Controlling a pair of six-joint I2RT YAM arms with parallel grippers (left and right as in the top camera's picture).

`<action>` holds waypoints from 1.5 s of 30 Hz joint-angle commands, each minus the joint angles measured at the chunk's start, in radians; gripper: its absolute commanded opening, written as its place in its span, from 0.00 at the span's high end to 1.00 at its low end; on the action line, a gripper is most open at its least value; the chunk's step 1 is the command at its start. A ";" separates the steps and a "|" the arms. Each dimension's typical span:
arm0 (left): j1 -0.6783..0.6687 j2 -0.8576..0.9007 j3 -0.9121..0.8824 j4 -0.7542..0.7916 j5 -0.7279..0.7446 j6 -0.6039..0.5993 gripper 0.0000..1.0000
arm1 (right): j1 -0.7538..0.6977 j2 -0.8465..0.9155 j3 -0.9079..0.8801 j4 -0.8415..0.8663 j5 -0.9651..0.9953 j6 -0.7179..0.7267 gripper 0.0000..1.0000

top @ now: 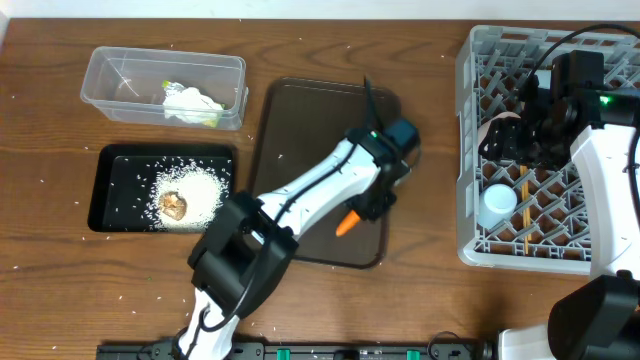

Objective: Sort waste into correct bins and load items into the dishwasher rack
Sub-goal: 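Carry the carrot to the black tray and lower it onto the rice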

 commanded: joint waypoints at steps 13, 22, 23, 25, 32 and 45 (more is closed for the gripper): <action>0.532 -0.047 0.099 -0.127 -0.047 -0.053 0.91 | -0.004 -0.023 0.018 -0.005 0.002 -0.013 0.27; 0.820 -0.047 0.074 -0.086 -0.047 -0.068 0.90 | -0.004 -0.023 0.018 0.000 0.002 -0.013 0.26; 0.833 -0.046 0.062 -0.078 -0.047 -0.078 0.90 | -0.004 -0.023 0.018 0.000 0.002 -0.013 0.26; 0.851 -0.044 0.031 -0.067 -0.047 -0.083 0.90 | -0.004 -0.023 0.018 0.000 0.002 -0.013 0.26; 0.856 -0.043 -0.077 -0.055 -0.048 -0.090 0.90 | -0.004 -0.023 0.018 -0.003 0.002 -0.013 0.27; 0.858 -0.043 -0.168 -0.058 -0.118 -0.216 0.78 | -0.004 -0.023 0.018 -0.004 0.002 -0.013 0.26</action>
